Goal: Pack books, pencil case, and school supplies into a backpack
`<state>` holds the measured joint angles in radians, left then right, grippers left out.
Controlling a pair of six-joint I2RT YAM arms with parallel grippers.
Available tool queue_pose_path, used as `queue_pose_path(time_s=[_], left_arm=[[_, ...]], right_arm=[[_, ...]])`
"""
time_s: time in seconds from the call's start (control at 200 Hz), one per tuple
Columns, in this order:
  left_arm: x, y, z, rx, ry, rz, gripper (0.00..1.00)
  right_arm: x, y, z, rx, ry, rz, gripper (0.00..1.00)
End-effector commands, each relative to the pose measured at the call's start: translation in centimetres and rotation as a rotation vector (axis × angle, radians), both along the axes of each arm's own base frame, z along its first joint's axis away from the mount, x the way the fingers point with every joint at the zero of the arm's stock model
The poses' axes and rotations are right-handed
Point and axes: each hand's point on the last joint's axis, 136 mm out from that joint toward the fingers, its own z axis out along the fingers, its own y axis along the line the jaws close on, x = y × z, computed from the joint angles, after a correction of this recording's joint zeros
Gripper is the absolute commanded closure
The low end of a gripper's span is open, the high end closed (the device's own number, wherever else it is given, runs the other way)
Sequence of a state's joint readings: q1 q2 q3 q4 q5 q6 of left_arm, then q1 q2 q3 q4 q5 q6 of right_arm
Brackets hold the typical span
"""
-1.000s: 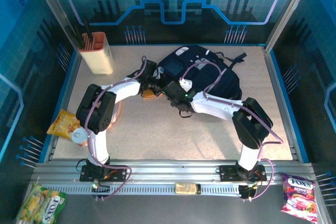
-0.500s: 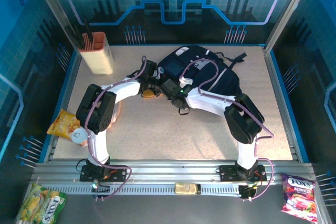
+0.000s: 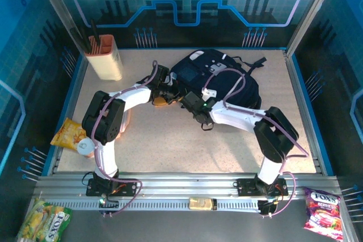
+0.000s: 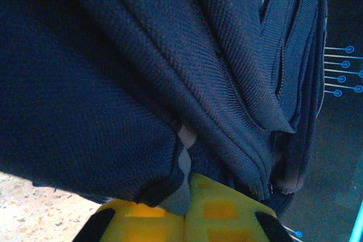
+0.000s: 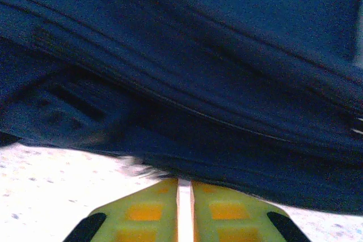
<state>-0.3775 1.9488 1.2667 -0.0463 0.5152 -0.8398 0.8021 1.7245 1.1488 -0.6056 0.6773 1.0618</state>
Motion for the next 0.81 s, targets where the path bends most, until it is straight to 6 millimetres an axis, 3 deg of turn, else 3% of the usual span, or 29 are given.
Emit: queue_pose_path(time_s=[0.0,0.175,0.415,0.535,0.705,0.8], left_arm=[[0.7,0.2,3.1,-0.052,-0.060,-0.009,1.00],[0.8,0.1,3.2,-0.055,-0.056,-0.012,1.00],[0.6,-0.1,3.5,-0.059,-0.054,-0.021,1.00],[0.6,-0.1,3.6,-0.061,-0.054,-0.024,1.00],[0.5,-0.3,3.7,-0.065,-0.051,-0.032,1.00],[0.4,-0.3,3.8,-0.067,-0.051,-0.036,1.00]], right_arm=[[-1.3,-3.5,0.3,-0.066,-0.003,-0.068,0.86],[-1.0,-3.1,-0.1,-0.049,0.018,-0.015,0.82],[0.1,2.4,1.7,0.075,-0.032,0.174,0.69],[-0.1,4.6,1.0,0.179,-0.019,0.191,0.65],[0.9,5.3,-0.4,0.196,-0.015,0.137,0.65],[1.7,4.4,-0.9,0.142,-0.008,0.080,0.67]])
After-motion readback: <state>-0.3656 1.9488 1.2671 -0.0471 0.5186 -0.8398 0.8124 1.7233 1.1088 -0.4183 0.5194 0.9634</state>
